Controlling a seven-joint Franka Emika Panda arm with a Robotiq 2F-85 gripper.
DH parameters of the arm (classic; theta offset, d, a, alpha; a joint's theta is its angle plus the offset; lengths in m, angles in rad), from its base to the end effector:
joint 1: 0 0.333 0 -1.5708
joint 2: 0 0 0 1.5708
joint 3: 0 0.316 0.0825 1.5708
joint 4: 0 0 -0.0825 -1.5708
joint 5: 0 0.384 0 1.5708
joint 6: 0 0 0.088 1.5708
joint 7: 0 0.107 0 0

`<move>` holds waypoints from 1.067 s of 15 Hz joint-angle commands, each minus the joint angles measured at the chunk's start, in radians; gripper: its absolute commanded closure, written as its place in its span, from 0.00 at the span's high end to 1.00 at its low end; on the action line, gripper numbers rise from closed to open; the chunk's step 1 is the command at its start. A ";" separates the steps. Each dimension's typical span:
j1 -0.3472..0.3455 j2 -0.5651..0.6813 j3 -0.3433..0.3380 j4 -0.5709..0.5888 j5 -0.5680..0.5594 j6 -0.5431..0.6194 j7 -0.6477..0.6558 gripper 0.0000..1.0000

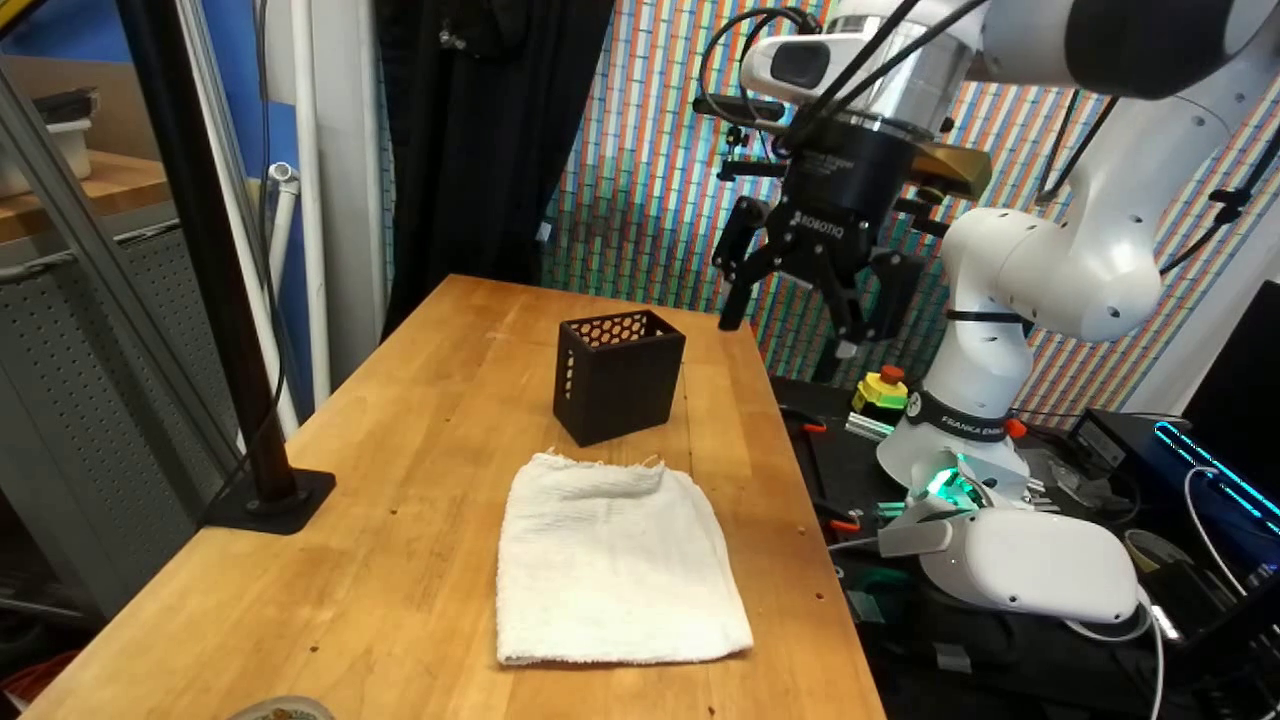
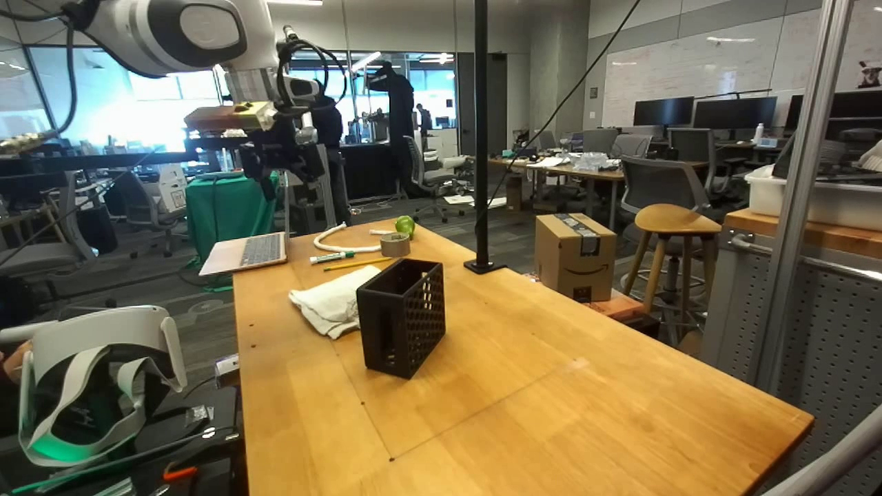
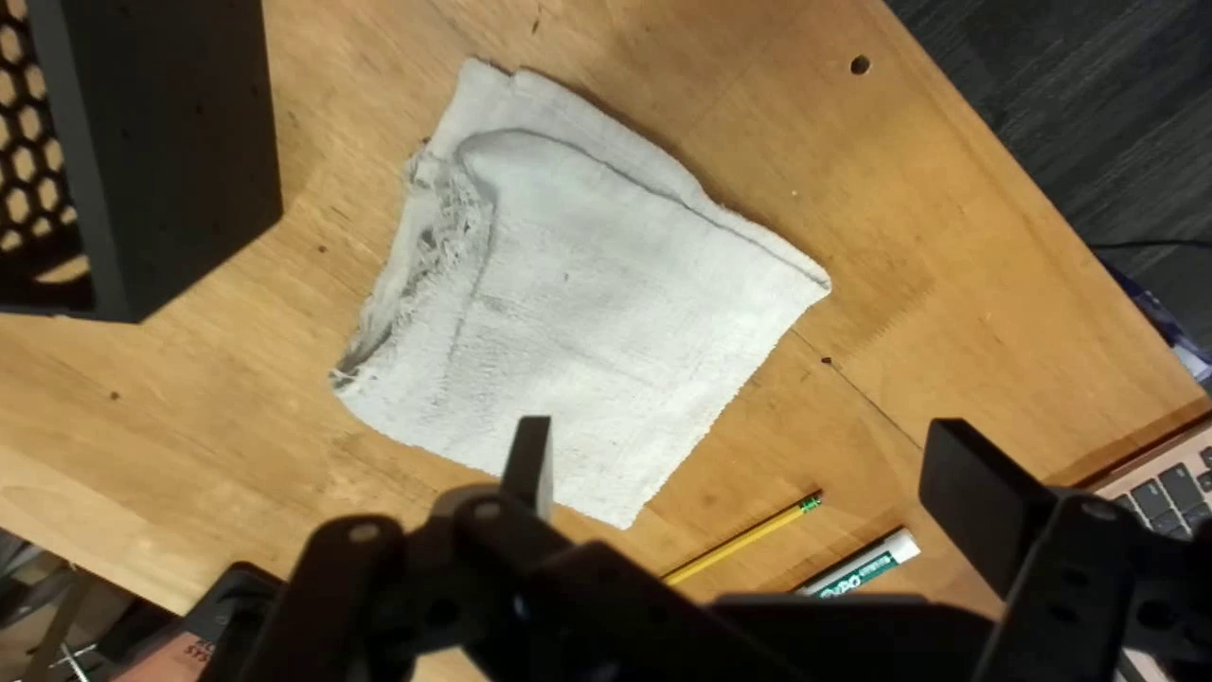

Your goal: Put the white towel in the black box

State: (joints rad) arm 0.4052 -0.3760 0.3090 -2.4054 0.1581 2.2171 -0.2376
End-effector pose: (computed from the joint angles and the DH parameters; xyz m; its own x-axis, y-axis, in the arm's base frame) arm 0.3335 0.3033 0.4641 0.6438 0.7448 0.1754 0.7550 -0.6556 0.0128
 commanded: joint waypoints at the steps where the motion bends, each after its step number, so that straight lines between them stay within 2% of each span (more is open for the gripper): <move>1: 0.011 0.137 0.019 0.038 -0.045 0.108 -0.045 1.00; 4: -0.001 0.236 0.035 0.037 -0.111 0.187 -0.049 1.00; 10: -0.010 0.389 0.065 0.029 -0.391 0.386 0.063 1.00; 16: 0.014 0.544 0.028 0.109 -0.730 0.385 0.288 1.00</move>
State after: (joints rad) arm 0.4070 0.0862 0.3577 -2.3701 -0.4400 2.6040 -0.0541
